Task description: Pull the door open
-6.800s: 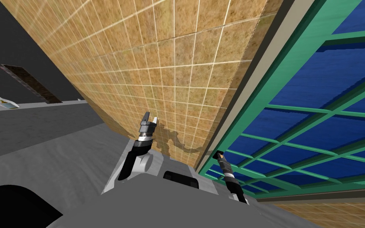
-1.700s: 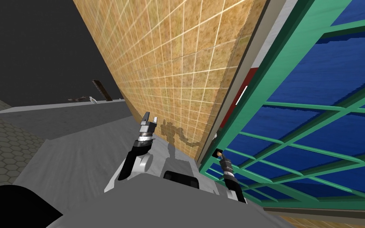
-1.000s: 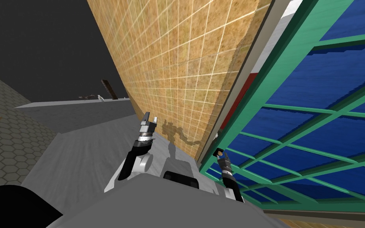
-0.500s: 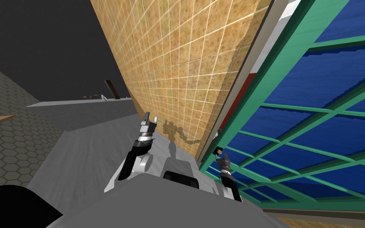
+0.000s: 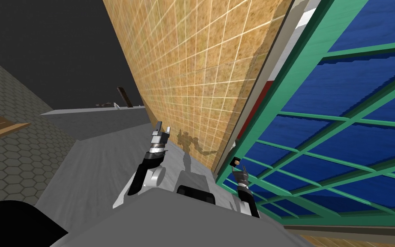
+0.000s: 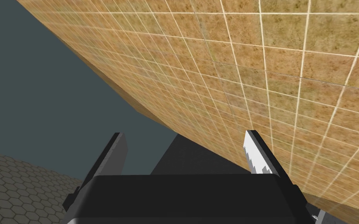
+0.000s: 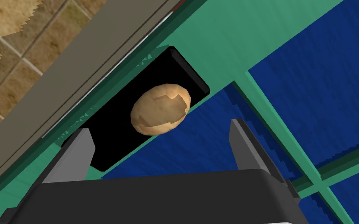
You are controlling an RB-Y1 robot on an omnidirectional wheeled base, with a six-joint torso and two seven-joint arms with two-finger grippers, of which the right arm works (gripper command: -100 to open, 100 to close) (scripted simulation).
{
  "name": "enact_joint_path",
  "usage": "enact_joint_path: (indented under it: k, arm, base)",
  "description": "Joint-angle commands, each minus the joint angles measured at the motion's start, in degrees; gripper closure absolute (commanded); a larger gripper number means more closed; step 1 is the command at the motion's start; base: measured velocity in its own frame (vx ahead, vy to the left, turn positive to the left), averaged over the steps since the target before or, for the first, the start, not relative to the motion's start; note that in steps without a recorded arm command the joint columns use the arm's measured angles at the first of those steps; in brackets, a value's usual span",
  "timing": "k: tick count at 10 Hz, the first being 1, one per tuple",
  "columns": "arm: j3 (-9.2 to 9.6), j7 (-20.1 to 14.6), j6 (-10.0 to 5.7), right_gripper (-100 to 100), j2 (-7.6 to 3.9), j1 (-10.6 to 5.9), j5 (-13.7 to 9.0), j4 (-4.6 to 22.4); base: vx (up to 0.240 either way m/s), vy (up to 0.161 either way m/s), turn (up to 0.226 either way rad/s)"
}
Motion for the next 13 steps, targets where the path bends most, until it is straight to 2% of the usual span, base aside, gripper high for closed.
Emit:
enact_joint_path:
  k: [1, 3, 4, 8, 9, 13]
  arm:
    - [-0.08, -2.9, 0.40, -100, 0.61, 0.11, -0.7, -0.7]
    - [-0.13, -5.8, 0.64, -100, 1.04, 0.17, -1.1, -1.2]
    - [-0.13, -6.1, 0.64, -100, 1.04, 0.17, -1.1, -1.2]
    - [-0.28, -12.8, 1.35, -100, 2.34, 0.36, -2.5, -2.5]
    - [-0.28, -13.1, 1.35, -100, 2.34, 0.36, -2.5, -2.5]
    - [-0.43, -19.9, 2.02, -100, 3.58, 0.55, -3.7, -3.8]
  base:
    - [-0.083, -0.016, 0.059]
    - [-0.051, -0.015, 0.028]
    - [-0.037, -0.012, 0.018]
    - [-0.063, -0.012, 0.037]
    - [-0.043, -0.009, 0.018]
    - [-0.056, -0.014, 0.037]
